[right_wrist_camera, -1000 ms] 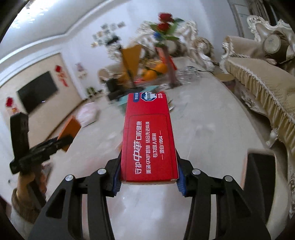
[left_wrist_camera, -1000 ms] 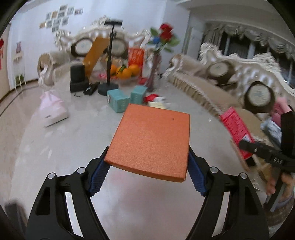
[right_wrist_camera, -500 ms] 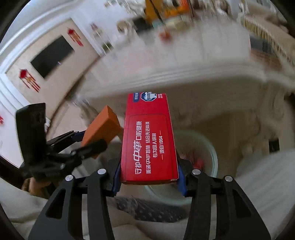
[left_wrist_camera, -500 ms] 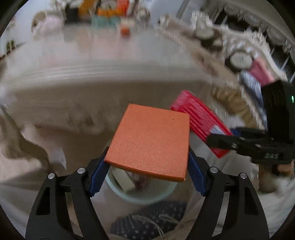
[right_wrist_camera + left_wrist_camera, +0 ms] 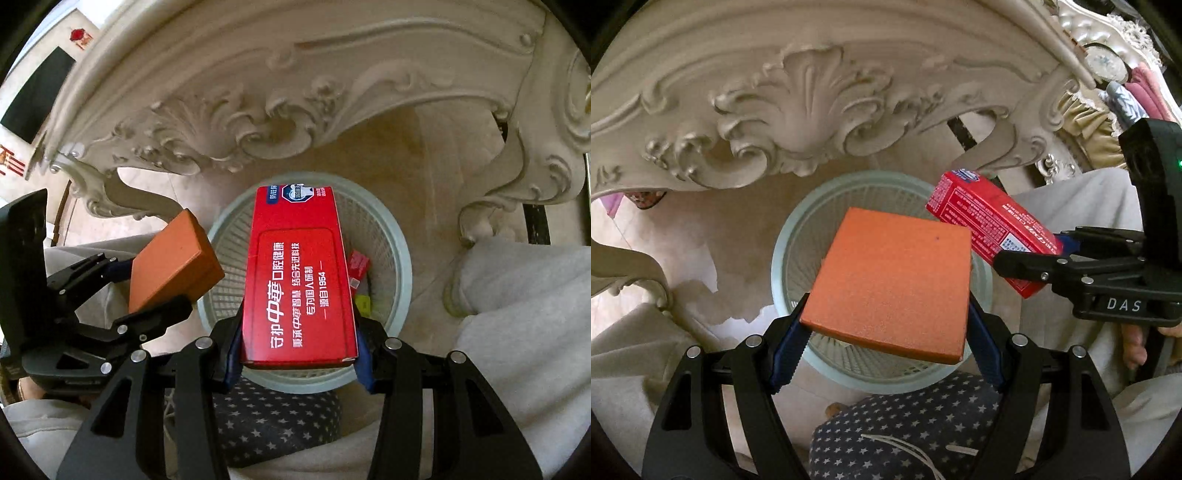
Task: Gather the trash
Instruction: 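Carry both boxes over the wastebasket and open both tools to drop them, then reach both tools back toward the items on the table, then grasp bagged orange with left tool while right tool grasps cream box, then carry both items over the wastebasket and open both tools to drop them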
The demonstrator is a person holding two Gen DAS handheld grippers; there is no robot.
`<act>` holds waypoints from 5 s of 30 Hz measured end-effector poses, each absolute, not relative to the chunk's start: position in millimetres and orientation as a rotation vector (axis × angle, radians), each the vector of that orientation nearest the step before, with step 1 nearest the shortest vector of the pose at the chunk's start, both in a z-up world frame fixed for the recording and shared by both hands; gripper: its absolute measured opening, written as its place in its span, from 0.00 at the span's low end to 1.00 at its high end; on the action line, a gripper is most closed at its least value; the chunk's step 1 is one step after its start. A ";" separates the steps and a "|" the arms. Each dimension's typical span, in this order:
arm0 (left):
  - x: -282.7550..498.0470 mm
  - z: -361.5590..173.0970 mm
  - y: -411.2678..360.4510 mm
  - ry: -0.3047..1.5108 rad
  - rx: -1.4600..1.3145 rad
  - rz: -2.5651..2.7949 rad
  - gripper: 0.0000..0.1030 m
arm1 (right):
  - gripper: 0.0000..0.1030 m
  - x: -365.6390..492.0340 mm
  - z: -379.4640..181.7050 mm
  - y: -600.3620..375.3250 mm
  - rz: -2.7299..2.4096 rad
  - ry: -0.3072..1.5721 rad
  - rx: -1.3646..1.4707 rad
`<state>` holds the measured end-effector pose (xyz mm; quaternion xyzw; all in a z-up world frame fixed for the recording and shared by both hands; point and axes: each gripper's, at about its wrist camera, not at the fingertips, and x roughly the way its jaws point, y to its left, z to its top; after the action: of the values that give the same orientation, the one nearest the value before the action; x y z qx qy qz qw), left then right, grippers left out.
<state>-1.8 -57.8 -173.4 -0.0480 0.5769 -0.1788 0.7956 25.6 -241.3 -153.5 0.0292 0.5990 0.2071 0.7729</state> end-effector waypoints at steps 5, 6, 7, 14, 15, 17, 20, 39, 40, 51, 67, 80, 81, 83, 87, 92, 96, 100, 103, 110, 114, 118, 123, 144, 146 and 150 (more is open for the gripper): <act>4.8 -187.5 -58.6 1.285 -0.124 -0.378 0.73 | 0.44 24.6 -163.9 -241.9 0.435 1.306 0.050; 6.1 -191.1 -58.9 1.294 -0.125 -0.378 0.75 | 0.44 25.0 -164.4 -243.8 0.432 1.307 0.052; 7.5 -193.7 -59.3 1.304 -0.124 -0.374 0.75 | 0.45 26.6 -166.5 -245.4 0.425 1.310 0.058; 9.9 -203.2 -59.0 1.327 -0.102 -0.339 0.82 | 0.64 30.0 -169.2 -249.4 0.366 1.317 0.037; 8.8 -200.7 -57.0 1.321 -0.113 -0.346 0.82 | 0.64 30.0 -168.2 -250.0 0.367 1.317 0.040; 6.4 -194.5 -54.3 1.300 -0.120 -0.357 0.82 | 0.64 29.2 -164.0 -250.2 0.384 1.315 0.044; 0.5 -176.0 -50.9 1.262 -0.109 -0.380 0.82 | 0.64 26.9 -151.4 -247.5 0.442 1.323 0.054; 159.2 31.0 -47.3 0.733 0.017 -0.271 0.82 | 0.64 159.0 48.3 -266.0 0.399 0.721 0.171; 180.0 30.6 -50.0 0.736 0.011 -0.241 0.82 | 0.64 176.4 54.4 -259.4 0.395 0.708 0.157; 267.1 -4.7 -49.5 0.859 -0.178 -0.211 0.82 | 0.64 343.2 62.8 -129.5 0.343 0.877 -0.062; 305.6 -12.7 -54.5 0.914 -0.067 -0.180 0.83 | 0.64 389.5 19.6 -141.2 0.347 0.944 -0.149; 306.3 -13.0 -42.7 0.912 -0.057 -0.203 0.43 | 0.44 378.8 20.0 -157.7 0.387 0.925 -0.122; 303.4 -12.8 -42.1 0.912 -0.057 -0.204 0.39 | 0.44 376.7 18.5 -161.9 0.375 0.928 -0.115; 296.7 -11.9 -45.4 0.907 -0.036 -0.225 0.36 | 0.43 372.9 17.3 -167.9 0.338 0.909 -0.108; 282.0 -6.6 -45.6 0.866 -0.032 -0.266 0.34 | 0.43 358.8 24.7 -182.9 0.364 0.875 -0.017; 252.0 11.3 -26.8 0.791 -0.123 -0.295 0.34 | 0.43 329.4 42.4 -200.6 0.408 0.795 0.060; 218.9 39.0 -15.7 0.723 -0.157 -0.331 0.34 | 0.43 286.5 61.2 -217.1 0.461 0.699 0.121; 164.0 68.0 -13.4 0.636 -0.140 -0.367 0.34 | 0.43 210.8 69.6 -242.6 0.535 0.614 0.162; 115.0 78.6 -16.8 0.601 -0.128 -0.395 0.34 | 0.43 146.0 62.9 -259.4 0.583 0.615 0.174; 20.1 39.4 -42.6 0.768 -0.125 -0.497 0.34 | 0.43 38.7 24.5 -268.0 0.675 0.855 0.163; 3.4 -17.0 -54.6 0.940 -0.179 -0.518 0.34 | 0.43 20.0 -12.1 -264.5 0.656 1.027 0.185; 7.0 -84.1 -62.1 1.094 -0.178 -0.490 0.34 | 0.43 22.1 -66.9 -252.9 0.574 1.157 0.093; 22.0 -160.9 -68.4 1.264 -0.114 -0.440 0.34 | 0.43 38.7 -136.8 -230.4 0.504 1.295 0.004; 24.8 -190.5 -73.3 1.288 -0.030 -0.351 0.84 | 0.63 39.9 -168.1 -246.5 0.414 1.308 0.044; 18.6 -179.9 -69.4 1.261 -0.012 -0.356 0.84 | 0.63 36.2 -160.9 -248.4 0.420 1.299 0.040; 6.9 -149.6 -61.2 1.198 0.013 -0.378 0.84 | 0.63 29.0 -135.2 -247.1 0.490 1.270 0.019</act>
<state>6.9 -61.2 -149.6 0.0062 0.5603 -0.1770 0.8091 29.0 -247.1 -135.2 0.0086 0.5870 0.2264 0.7772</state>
